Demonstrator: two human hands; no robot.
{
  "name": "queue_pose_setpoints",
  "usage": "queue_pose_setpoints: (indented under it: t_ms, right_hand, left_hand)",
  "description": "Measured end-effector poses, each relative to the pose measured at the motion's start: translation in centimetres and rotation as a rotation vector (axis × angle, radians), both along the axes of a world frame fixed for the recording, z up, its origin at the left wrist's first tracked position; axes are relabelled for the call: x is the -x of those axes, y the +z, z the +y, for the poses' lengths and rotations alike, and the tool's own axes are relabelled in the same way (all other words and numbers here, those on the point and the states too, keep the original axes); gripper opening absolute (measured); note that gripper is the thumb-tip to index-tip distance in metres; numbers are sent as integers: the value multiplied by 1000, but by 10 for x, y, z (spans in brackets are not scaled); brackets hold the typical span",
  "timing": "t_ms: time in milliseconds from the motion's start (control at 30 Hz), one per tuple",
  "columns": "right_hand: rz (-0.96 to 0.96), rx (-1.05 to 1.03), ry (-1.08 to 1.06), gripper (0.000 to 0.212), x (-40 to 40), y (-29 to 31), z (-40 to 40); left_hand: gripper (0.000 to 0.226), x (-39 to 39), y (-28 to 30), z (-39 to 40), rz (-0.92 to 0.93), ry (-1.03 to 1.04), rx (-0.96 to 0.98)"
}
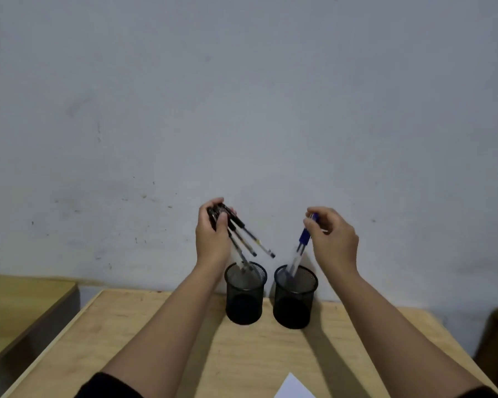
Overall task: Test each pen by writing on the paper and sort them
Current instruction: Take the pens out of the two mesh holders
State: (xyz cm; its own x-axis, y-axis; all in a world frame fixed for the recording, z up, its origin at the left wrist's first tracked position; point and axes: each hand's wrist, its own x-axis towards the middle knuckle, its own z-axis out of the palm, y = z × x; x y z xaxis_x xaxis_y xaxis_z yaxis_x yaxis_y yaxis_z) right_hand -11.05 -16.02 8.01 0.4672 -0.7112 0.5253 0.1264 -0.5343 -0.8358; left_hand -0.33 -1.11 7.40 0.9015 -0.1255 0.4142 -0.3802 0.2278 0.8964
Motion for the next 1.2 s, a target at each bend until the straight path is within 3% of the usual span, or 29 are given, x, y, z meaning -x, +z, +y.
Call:
queue_pose_setpoints:
  t_ms: [133, 233, 467, 600, 700, 867, 1000, 1200]
  right_hand:
    - [-258, -302, 57, 17, 29, 12, 13]
    - [-350, -466, 57, 15, 55, -10, 23]
    - [-251, -771, -50, 21, 83, -108, 24]
    - [-155, -815, -63, 19, 90, -136, 20]
    - [59, -689, -87, 18, 95, -151, 16]
    - [424, -250, -98, 17, 94, -163, 6]
    - [521, -30, -76, 11, 91, -166, 5]
    - [499, 205, 15, 11, 80, -155, 28]
  left_hand:
    - [32, 14, 9, 10, 45, -11, 168]
    - [33, 31, -16, 20, 120, -11, 229]
    - [30, 64, -118, 28, 493, 113, 242]
    - [22, 69, -151, 25, 626, 153, 199]
    - [20, 72, -158, 28, 622, 129, 82]
    - [35, 71, -155, 40, 357, 143, -474]
    - [39, 65, -158, 54, 136, 134, -681]
    - [13, 60, -166, 87, -166, 67, -807]
